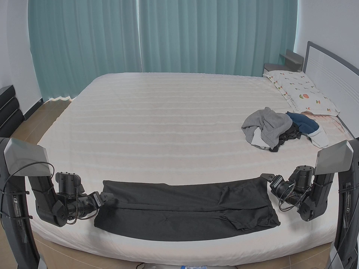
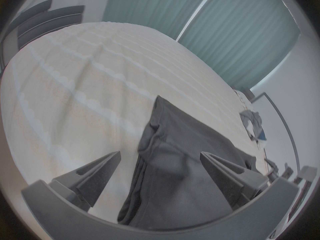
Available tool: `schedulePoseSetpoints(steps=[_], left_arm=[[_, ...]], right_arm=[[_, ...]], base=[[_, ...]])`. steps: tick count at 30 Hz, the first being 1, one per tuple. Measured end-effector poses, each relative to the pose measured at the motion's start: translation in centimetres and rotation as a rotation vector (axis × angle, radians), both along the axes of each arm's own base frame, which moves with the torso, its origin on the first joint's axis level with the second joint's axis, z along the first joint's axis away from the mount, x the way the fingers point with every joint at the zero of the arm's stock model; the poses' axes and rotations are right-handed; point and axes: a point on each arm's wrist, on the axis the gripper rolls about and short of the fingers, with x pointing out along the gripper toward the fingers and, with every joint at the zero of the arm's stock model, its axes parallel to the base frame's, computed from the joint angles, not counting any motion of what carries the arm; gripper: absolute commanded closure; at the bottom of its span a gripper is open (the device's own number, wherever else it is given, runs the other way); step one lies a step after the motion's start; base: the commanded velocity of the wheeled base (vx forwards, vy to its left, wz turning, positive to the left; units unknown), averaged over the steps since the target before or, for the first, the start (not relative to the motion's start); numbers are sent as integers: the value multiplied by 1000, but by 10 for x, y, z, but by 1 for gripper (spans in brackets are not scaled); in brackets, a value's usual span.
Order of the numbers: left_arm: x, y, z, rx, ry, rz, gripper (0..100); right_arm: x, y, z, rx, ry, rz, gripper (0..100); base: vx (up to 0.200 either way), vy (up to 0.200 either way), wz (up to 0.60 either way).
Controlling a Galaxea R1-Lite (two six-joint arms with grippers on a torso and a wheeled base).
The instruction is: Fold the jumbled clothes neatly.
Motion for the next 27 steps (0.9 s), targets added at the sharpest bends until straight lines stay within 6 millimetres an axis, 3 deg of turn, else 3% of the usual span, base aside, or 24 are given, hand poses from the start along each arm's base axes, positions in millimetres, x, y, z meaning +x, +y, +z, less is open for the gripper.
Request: schedulePoseSetpoints(steps=[9,21,22,27], left_arm=[[-38,8,3,44,46,-185,0],[-46,-1,-2,67,86,-201,0],[-45,-1,-2,70,88,-200,100],[-48,-1,-5,97,107,-180,100]], right_arm=[[-2,1,-1,-2,7,5,0],[-3,2,-2,-4,10,6,0],[-3,2,-2,-4,11,6,0],[-3,2,-2,-5,11,6,0]], base=[[0,0,0],[0,0,0],[0,0,0],[0,0,0]])
